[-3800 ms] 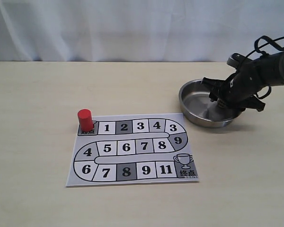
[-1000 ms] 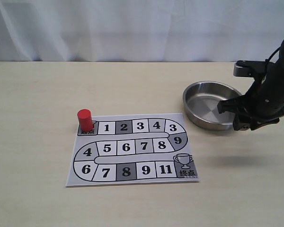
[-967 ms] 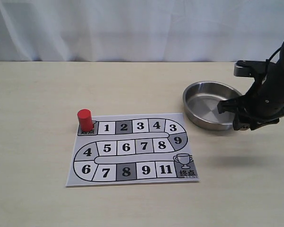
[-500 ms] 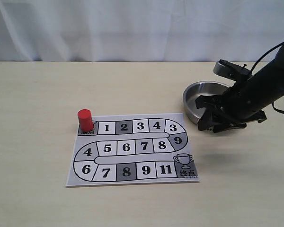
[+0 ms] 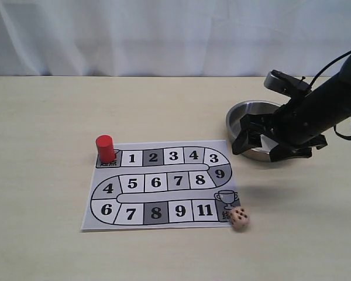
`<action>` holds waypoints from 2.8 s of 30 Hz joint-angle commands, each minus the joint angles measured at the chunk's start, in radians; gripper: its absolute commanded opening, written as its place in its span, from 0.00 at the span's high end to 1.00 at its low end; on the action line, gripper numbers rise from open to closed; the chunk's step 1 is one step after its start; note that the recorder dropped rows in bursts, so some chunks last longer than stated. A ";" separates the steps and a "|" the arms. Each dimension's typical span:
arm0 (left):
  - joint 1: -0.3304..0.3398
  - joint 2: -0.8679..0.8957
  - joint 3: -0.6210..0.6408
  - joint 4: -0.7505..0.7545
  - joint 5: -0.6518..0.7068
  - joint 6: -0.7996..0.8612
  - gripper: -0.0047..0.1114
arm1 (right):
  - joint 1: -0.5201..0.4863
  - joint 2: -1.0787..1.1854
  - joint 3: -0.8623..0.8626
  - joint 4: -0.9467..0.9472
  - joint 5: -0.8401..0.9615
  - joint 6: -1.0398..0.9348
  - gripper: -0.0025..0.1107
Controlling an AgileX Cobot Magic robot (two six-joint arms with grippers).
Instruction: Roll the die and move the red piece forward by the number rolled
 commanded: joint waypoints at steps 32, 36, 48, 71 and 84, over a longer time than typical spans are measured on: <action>0.000 -0.003 0.002 -0.003 -0.011 0.004 0.96 | -0.003 -0.471 0.213 -0.166 0.139 -0.142 0.94; 0.000 -0.003 0.002 -0.003 -0.011 0.004 0.96 | -0.003 -0.540 0.287 -0.166 0.135 -0.158 0.94; 0.000 -0.003 0.002 -0.003 -0.011 0.004 0.96 | 0.057 -0.629 0.426 -0.188 0.079 -0.272 0.94; 0.000 -0.003 0.002 -0.003 -0.011 0.004 0.96 | 0.358 -0.449 0.614 -0.327 -0.224 -0.243 0.94; 0.000 -0.003 0.002 -0.003 -0.011 0.004 0.96 | 0.358 -0.229 0.612 -0.478 -0.336 -0.010 0.94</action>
